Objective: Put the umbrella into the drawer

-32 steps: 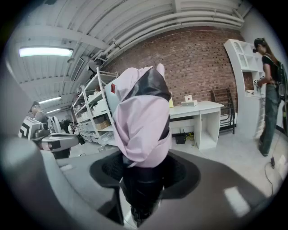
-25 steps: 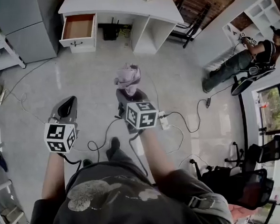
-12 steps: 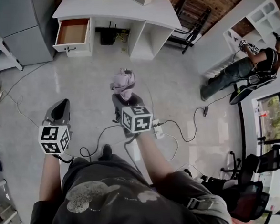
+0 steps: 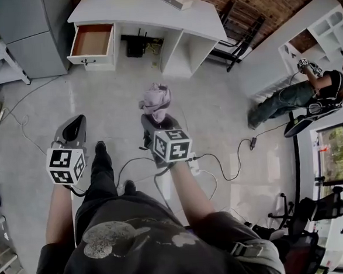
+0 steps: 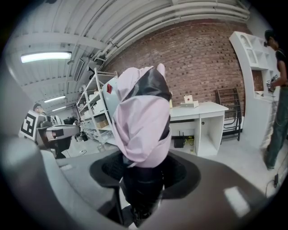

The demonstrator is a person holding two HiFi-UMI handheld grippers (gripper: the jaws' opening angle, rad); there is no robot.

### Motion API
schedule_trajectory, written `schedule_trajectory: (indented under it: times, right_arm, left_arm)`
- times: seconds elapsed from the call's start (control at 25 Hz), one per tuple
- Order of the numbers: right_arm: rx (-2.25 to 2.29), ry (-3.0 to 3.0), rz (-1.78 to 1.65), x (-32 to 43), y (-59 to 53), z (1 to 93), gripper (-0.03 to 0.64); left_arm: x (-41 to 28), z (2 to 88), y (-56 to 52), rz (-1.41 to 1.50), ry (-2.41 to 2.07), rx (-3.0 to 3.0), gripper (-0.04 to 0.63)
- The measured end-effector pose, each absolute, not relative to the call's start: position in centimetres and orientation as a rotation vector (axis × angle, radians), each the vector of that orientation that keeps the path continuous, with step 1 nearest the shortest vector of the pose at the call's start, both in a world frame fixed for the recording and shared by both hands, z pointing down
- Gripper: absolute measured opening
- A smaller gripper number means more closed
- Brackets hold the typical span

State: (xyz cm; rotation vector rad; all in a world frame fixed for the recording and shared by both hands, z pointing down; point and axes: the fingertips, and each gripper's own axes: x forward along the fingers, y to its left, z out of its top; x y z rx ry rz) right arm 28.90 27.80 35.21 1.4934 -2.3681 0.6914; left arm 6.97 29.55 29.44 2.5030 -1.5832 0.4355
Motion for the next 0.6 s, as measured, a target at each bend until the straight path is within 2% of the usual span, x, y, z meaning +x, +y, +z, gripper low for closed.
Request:
schedule_trajectory:
  times: [0.6]
  right_arm:
    - [1.542, -2.28, 0.693, 26.7, 13.0, 36.1, 0.219]
  left_arm:
    - [4.1, 31.8, 12.2, 0.363, -1.483, 2.5, 0.011]
